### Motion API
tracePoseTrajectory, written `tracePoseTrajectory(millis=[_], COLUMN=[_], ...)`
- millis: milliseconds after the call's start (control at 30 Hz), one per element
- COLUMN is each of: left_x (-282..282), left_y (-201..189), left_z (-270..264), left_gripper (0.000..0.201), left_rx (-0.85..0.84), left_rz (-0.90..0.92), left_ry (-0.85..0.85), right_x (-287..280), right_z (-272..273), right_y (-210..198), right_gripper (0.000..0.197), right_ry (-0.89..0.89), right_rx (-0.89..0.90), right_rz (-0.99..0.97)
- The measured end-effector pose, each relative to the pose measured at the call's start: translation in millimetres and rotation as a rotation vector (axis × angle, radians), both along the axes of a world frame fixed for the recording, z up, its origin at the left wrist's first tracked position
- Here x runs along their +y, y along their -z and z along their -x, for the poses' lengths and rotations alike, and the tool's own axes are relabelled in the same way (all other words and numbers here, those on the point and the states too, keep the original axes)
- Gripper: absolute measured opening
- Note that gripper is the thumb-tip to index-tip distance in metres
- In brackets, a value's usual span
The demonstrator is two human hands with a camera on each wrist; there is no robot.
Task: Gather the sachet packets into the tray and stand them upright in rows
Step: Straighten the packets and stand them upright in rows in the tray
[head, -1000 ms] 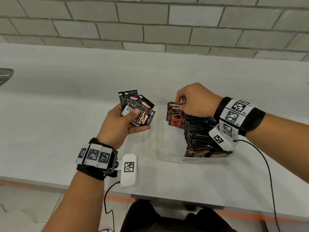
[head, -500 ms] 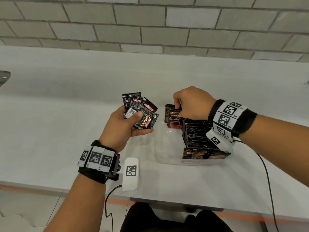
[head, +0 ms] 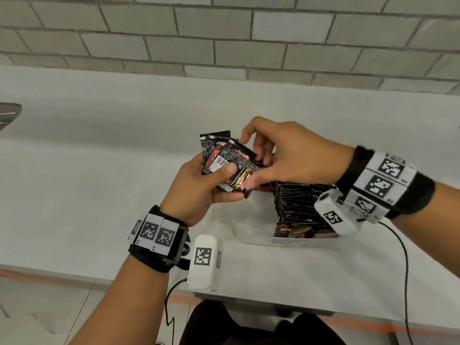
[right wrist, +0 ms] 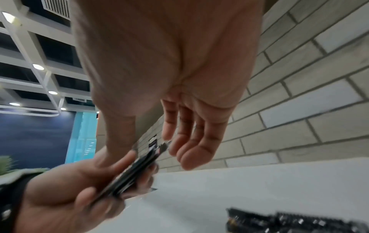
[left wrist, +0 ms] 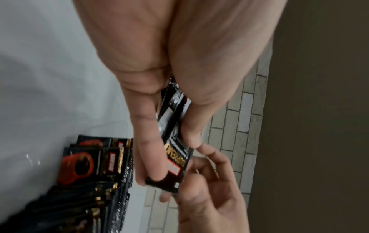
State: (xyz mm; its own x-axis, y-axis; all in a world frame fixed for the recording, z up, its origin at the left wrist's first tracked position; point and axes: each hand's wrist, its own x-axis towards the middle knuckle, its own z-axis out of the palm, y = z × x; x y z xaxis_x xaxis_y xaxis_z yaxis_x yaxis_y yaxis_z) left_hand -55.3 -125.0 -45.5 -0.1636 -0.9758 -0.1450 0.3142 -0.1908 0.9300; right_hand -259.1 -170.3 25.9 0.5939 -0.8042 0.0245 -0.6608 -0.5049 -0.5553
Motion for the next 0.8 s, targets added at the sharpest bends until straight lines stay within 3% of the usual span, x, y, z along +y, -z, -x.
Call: tracePoseTrajectory(millis=[133,233,300,367,433,500,667,800], left_x=[1.6,0.7,0.2,-0.1,0.1,0.5,-1.6,-3.4], left_y=[-2.4,1.8,4.1,5.4,4.7,3.3,2.2,4.5], left_z=[1.2,-6.5,-9.5,-8.8,-4.6,0.8,7.3,6.6], left_gripper=[0.043,0.036,0.033,0.032,0.033,0.035,0.035,0.044], left_rx=[0.098,0.154,0.156,0.151,0.154,0.169,0.147,0.053], left_rz=[-0.013,-0.029,-0.04,-0.046,-0.05,-0.059,-0.029,0.021], left_ry=[0.04,0.011,-0.014,-0.027,-0.027,-0.012,0.041,-0.017], right_x=[-1.4,-4.7,-7.6,-10.1,-9.5,-6.3,8.2,11.1], right_z=[-4.7,-0.3,4.4,7.3,7.9,8.3,6.5,10.5], right_y=[10.9,5.6,3.8,4.2,7.0,15.6,31.6,25.9], right_gripper=[0.062,0.043,0.027,0.02,0.023,0.033,0.044,0.035], right_ry=[0.077,0.167,0.228,0.254,0.178,0.097,-0.033,-0.064], right_rx=[-0.144,-0.192,-0.244,-0.328,-0.334,-0.292,-0.199,-0.24], right_rz=[-0.119,-0.209,-0.156,0.026,0.262,0.349,0.292,0.176])
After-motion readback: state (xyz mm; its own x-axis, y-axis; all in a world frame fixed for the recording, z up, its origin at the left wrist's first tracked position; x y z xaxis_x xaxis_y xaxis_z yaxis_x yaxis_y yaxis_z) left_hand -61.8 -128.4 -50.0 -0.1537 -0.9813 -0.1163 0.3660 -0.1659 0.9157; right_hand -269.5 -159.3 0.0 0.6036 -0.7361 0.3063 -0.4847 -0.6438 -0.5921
